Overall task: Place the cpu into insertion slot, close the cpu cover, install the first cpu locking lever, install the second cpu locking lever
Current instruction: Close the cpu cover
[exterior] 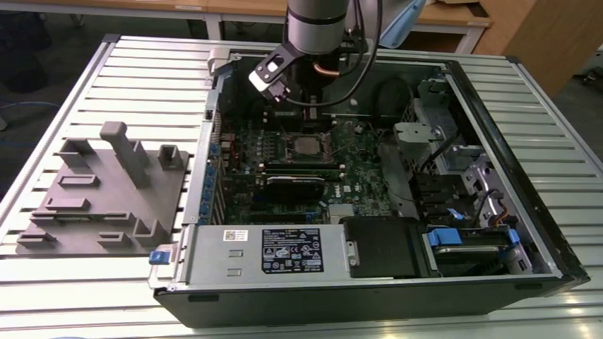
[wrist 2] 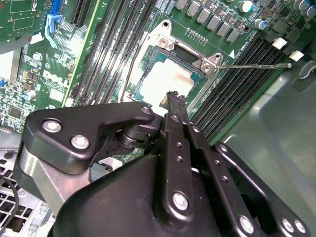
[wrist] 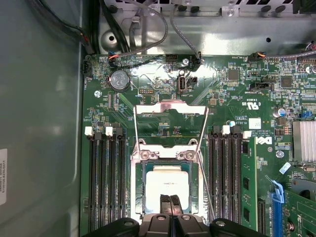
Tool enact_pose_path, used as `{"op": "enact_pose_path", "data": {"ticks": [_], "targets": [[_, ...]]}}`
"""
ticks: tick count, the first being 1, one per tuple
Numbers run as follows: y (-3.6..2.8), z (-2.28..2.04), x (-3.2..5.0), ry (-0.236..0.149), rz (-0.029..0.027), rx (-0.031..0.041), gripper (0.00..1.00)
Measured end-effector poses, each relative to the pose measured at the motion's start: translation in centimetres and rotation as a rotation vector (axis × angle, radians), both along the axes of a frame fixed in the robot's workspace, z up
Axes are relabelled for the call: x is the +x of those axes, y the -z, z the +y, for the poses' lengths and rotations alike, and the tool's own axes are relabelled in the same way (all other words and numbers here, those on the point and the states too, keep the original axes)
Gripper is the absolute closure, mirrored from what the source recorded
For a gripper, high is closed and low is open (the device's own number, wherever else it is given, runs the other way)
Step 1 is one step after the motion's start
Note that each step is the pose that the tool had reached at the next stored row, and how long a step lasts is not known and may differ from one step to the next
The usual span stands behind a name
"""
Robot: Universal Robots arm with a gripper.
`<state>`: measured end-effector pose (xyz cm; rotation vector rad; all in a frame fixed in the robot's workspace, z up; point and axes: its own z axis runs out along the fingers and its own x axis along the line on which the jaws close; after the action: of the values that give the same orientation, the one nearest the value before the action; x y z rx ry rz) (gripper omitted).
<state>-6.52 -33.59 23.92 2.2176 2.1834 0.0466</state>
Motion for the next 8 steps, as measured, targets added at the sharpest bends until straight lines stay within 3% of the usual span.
{"op": "enact_pose_path", "data": {"ticks": [8], "targets": [[-0.1,0.0,0.0,0.0,0.0004,-0.0002,0.9]]}}
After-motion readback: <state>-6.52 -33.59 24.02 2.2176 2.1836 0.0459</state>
